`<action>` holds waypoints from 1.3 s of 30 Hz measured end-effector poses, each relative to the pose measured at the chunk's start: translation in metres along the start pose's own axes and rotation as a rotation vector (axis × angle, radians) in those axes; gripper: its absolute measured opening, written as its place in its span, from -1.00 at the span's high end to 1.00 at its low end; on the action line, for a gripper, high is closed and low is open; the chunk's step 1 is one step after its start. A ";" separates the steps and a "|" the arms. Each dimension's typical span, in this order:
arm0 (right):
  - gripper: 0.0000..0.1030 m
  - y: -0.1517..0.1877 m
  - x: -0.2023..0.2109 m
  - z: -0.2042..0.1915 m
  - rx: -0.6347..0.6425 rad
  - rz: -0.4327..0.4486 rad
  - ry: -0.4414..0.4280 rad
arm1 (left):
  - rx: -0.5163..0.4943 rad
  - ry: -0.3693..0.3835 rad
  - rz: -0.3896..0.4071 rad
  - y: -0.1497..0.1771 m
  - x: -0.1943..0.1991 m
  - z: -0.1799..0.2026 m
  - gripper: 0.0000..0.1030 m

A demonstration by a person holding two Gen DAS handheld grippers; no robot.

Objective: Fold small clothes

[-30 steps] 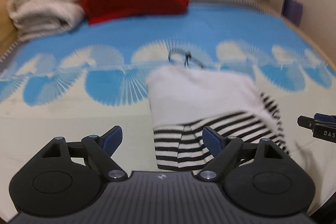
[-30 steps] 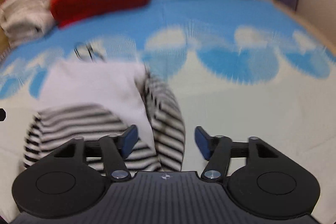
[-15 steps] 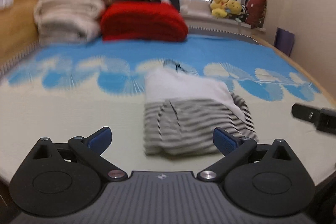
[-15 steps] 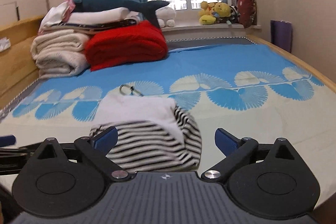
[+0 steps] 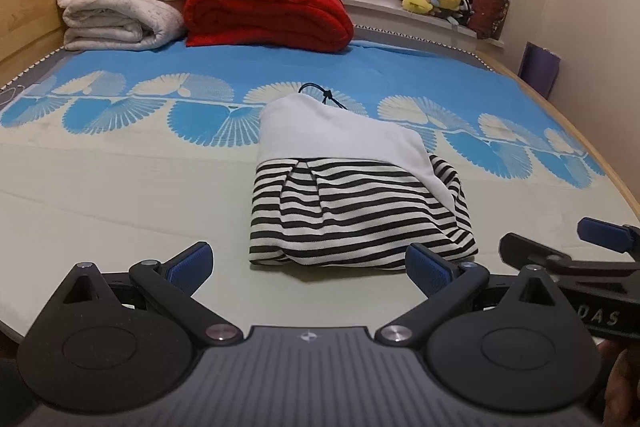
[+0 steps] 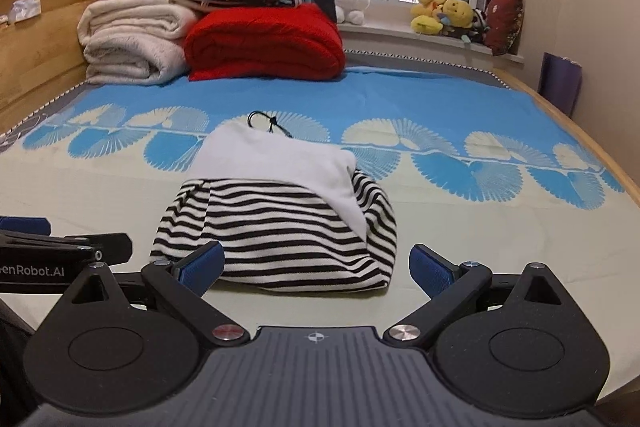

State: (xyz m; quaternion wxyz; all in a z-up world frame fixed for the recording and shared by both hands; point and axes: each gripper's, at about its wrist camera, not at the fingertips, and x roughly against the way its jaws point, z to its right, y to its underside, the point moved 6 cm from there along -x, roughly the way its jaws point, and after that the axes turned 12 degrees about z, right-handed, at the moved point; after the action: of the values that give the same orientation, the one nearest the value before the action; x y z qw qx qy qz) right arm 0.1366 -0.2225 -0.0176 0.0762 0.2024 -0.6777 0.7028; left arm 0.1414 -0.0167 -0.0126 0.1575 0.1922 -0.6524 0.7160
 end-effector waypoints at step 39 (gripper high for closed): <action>-0.91 0.009 -0.012 0.003 -0.033 -0.052 0.022 | -0.008 -0.026 -0.027 0.009 -0.011 0.003 -0.99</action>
State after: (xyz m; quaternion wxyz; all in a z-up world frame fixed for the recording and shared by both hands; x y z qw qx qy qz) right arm 0.1442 -0.2240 -0.0304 0.1054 0.2109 -0.6827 0.6917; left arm 0.1468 -0.0206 -0.0249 0.1593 0.2096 -0.6545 0.7087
